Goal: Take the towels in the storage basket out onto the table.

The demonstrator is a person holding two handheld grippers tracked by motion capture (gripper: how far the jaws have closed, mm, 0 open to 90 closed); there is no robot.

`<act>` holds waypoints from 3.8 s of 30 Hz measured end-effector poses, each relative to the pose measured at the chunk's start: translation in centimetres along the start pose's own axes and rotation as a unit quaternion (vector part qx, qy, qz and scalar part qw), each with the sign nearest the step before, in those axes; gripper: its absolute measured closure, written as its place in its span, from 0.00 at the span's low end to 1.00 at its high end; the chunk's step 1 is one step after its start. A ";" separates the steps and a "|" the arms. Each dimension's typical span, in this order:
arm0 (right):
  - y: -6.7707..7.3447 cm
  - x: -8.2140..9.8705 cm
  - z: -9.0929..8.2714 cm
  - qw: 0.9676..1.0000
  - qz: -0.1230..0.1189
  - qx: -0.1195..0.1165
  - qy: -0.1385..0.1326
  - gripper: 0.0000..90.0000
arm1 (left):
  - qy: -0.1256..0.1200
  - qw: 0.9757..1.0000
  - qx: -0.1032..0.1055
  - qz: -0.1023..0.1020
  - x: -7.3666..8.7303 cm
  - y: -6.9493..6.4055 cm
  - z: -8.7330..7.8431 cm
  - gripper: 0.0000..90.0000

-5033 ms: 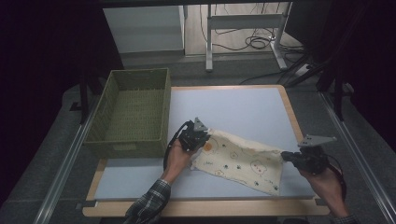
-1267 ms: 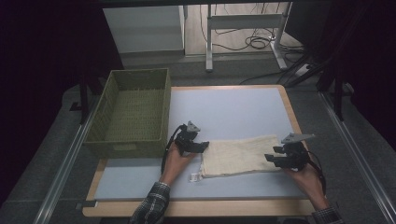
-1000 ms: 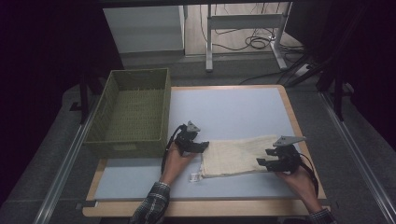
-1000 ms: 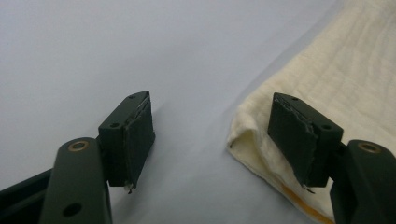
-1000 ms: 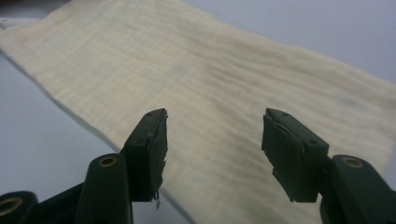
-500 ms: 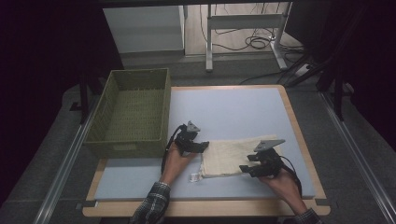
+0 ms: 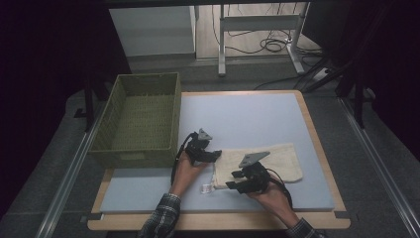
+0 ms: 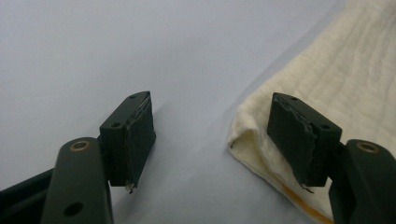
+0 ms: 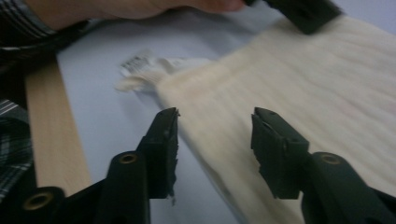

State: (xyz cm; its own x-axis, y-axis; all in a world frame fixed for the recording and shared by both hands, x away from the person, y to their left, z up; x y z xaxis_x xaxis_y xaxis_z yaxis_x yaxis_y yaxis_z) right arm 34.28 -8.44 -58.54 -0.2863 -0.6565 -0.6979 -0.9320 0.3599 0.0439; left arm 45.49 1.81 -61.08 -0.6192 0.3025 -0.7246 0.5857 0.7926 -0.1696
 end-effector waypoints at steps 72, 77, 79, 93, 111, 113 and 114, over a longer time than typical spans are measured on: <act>-3.3 3.3 -6.6 0.995 0.046 0.081 -0.044 0.92 | -0.055 0.993 0.064 0.086 -7.3 -9.4 3.1 0.97; -4.3 4.6 -8.0 0.992 0.059 0.097 -0.047 0.92 | -0.053 0.991 0.073 0.102 -8.4 -10.8 4.0 0.97; -4.5 5.1 -8.6 0.992 0.065 0.100 -0.049 0.92 | -0.052 0.990 0.078 0.108 -8.8 -11.4 4.4 0.97; -6.1 7.4 -12.6 0.986 0.092 0.128 -0.053 0.92 | -0.053 0.984 0.100 0.140 -11.6 -15.8 6.7 0.97; -8.8 11.2 -13.4 0.978 0.126 0.164 -0.035 0.87 | -0.052 0.987 0.089 0.125 -12.4 -17.3 9.5 0.74; -8.9 11.5 -13.5 0.977 0.127 0.170 -0.034 0.83 | -0.054 0.987 0.083 0.123 -12.4 -17.0 9.2 0.69; -9.0 11.7 -13.7 0.976 0.127 0.174 -0.033 0.80 | -0.056 0.987 0.083 0.124 -12.5 -16.8 9.1 0.66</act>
State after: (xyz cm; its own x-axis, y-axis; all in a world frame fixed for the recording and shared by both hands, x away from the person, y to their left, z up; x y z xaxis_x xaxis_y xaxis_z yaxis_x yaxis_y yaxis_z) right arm 36.29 -28.43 -57.27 -0.4734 -0.4767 -0.7407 -0.6969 0.7170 -0.0160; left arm 48.10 -20.13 -55.23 -0.3903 0.4078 -0.8254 0.7947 0.6020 -0.0784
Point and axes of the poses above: each handheld gripper's, and its own axes: z roughly forward along the jaws, x roughly out of its underside, y roughly to its left, the point moved 10 cm from there along z, roughly forward along the jaws, and after that the axes turned 8 degrees about -z, right-handed, at the moved point
